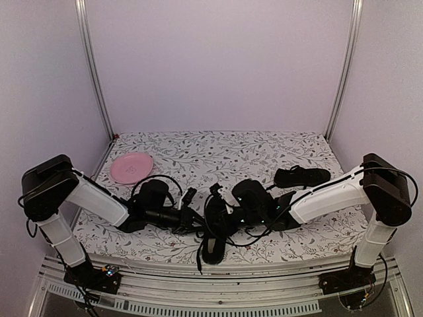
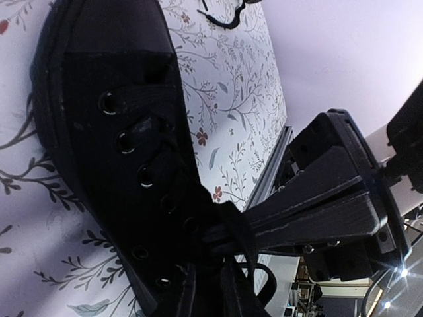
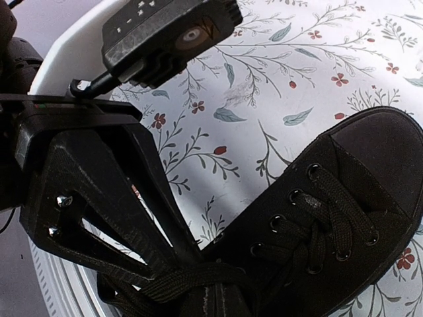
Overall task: Tie the shoes
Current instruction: Tie the crossed shoelace on the shoe.
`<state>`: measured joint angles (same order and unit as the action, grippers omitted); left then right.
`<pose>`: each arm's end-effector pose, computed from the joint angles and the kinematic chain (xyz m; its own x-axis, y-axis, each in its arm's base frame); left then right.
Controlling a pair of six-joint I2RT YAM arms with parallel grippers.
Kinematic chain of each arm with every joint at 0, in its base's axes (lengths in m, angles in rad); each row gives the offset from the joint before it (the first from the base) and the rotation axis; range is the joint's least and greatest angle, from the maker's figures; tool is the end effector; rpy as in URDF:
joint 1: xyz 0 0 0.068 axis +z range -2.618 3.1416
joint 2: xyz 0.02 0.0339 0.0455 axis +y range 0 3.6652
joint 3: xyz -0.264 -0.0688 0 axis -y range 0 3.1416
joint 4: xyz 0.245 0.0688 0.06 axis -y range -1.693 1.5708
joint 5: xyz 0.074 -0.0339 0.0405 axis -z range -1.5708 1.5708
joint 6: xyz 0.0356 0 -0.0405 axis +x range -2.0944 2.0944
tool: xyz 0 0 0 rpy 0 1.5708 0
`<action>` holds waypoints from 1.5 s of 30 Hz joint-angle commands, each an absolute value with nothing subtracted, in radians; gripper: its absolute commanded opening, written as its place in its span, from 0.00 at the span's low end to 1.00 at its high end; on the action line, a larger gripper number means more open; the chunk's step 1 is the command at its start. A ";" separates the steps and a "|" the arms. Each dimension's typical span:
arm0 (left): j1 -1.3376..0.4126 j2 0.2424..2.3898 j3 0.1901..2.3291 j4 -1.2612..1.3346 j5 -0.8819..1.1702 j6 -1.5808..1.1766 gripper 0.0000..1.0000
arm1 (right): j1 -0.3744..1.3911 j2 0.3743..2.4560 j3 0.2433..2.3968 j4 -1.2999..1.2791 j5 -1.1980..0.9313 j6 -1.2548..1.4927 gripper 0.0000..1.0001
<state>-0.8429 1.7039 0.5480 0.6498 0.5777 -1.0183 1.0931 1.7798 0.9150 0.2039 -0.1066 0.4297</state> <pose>0.1848 -0.2365 0.1248 -0.9721 0.0191 -0.2337 0.2205 0.4134 -0.8834 0.1648 0.3265 0.1571 -0.6405 -0.3362 -0.6905 -0.7203 0.5749 0.3883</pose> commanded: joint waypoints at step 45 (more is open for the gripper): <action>-0.836 1.693 0.517 0.724 0.568 -1.071 0.00 | 1.229 1.658 1.033 -0.109 0.206 0.255 0.50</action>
<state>-0.8429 1.7218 0.5224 0.7345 0.5667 -1.0679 1.1553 1.5887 0.9077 0.0349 0.0509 0.3660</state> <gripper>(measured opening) 0.003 0.489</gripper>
